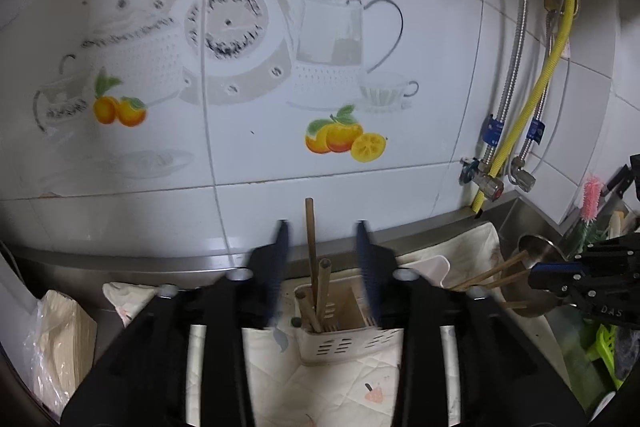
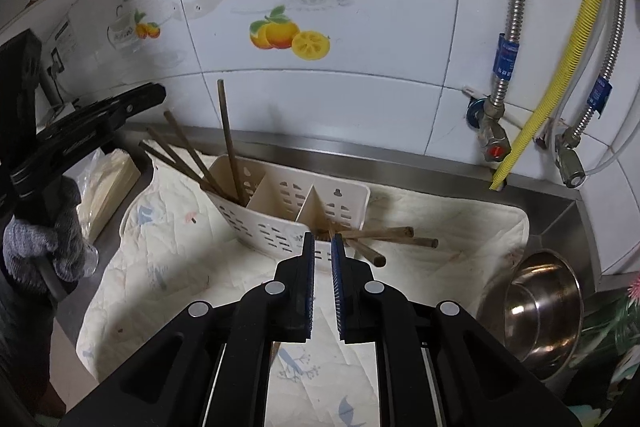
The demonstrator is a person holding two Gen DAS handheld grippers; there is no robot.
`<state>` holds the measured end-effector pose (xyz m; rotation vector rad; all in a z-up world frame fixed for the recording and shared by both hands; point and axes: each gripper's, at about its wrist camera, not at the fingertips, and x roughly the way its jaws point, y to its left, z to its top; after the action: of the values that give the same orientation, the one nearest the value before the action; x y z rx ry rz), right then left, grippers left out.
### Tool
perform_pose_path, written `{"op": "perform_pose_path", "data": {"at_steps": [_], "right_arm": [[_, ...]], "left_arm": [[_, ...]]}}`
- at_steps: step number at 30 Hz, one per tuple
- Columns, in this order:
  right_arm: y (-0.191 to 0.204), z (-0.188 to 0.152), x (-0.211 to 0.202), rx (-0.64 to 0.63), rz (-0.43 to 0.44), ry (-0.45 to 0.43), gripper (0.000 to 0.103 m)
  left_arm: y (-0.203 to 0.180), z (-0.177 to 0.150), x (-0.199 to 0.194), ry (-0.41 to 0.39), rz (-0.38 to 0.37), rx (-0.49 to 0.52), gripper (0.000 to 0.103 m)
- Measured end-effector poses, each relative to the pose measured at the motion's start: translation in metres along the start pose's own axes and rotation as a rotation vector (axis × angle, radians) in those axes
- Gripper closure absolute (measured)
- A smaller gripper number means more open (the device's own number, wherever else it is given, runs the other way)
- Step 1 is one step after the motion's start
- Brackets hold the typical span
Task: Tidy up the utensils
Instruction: 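Open both grippers to drop the chopsticks into the holder, then grasp a chopstick with the right gripper while the left gripper grasps another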
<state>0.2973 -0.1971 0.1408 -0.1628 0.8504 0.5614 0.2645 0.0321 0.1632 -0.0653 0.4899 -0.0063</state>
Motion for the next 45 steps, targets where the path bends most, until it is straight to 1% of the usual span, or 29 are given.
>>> {"op": "perform_pose_path", "data": {"at_steps": [1, 3, 4, 5, 7, 9, 11, 14, 16, 18, 21, 24, 26, 28, 31, 32, 33, 37, 39, 45], "right_arm": [[0.0, -0.001, -0.002, 0.002, -0.001, -0.007, 0.093], [0.002, -0.005, -0.008, 0.005, -0.009, -0.033, 0.08], [0.004, -0.008, -0.012, 0.004, -0.016, -0.051, 0.078], [0.005, -0.011, -0.015, 0.006, -0.02, -0.066, 0.077], [0.007, -0.021, -0.023, 0.02, -0.027, -0.103, 0.076], [0.012, -0.035, -0.028, 0.026, -0.028, -0.132, 0.071], [0.017, -0.047, -0.032, 0.021, -0.033, -0.147, 0.07], [0.034, -0.075, -0.034, -0.009, -0.059, -0.176, 0.068], [0.043, -0.091, -0.033, -0.026, -0.071, -0.182, 0.068], [0.055, -0.112, -0.029, -0.046, -0.076, -0.179, 0.068], [0.066, -0.137, -0.02, -0.045, -0.074, -0.168, 0.068], [0.073, -0.162, -0.008, -0.017, -0.053, -0.148, 0.068], [0.078, -0.18, 0.001, 0.003, -0.051, -0.133, 0.068], [0.08, -0.194, 0.009, 0.027, -0.038, -0.118, 0.068], [0.086, -0.217, 0.022, 0.055, -0.056, -0.107, 0.068], [0.088, -0.224, 0.027, 0.066, -0.054, -0.098, 0.07], [0.088, -0.228, 0.031, 0.079, -0.049, -0.089, 0.073], [0.088, -0.243, 0.049, 0.129, -0.02, -0.05, 0.077], [0.089, -0.248, 0.057, 0.151, -0.018, -0.039, 0.081], [0.092, -0.253, 0.074, 0.166, -0.03, -0.02, 0.086]], "left_arm": [[-0.001, -0.001, -0.004, -0.003, -0.003, 0.003, 0.063], [-0.001, -0.006, -0.014, -0.013, -0.011, 0.007, 0.061], [-0.001, -0.008, -0.018, -0.018, -0.011, 0.006, 0.056], [-0.001, -0.012, -0.024, -0.024, -0.013, 0.007, 0.051], [-0.003, -0.022, -0.036, -0.034, -0.003, 0.018, 0.048], [-0.003, -0.032, -0.044, -0.033, -0.006, 0.02, 0.046], [-0.001, -0.043, -0.053, -0.031, -0.011, 0.013, 0.039], [0.001, -0.063, -0.065, -0.026, -0.02, 0.0, 0.038], [0.003, -0.077, -0.071, -0.016, -0.026, -0.006, 0.035], [0.003, -0.092, -0.075, -0.003, -0.023, -0.003, 0.034], [0.006, -0.111, -0.082, 0.009, -0.019, -0.012, 0.028], [0.009, -0.128, -0.086, 0.034, -0.038, -0.032, 0.027], [0.011, -0.138, -0.089, 0.042, -0.025, -0.04, 0.021], [0.013, -0.149, -0.093, 0.043, -0.014, -0.051, 0.021], [0.017, -0.163, -0.096, 0.05, -0.007, -0.073, 0.02], [0.018, -0.168, -0.097, 0.052, -0.002, -0.08, 0.019], [0.019, -0.172, -0.098, 0.057, 0.003, -0.086, 0.019], [0.023, -0.188, -0.1, 0.07, 0.018, -0.098, 0.019], [0.025, -0.195, -0.1, 0.081, 0.018, -0.108, 0.019], [0.031, -0.211, -0.098, 0.107, 0.029, -0.129, 0.019]]}}
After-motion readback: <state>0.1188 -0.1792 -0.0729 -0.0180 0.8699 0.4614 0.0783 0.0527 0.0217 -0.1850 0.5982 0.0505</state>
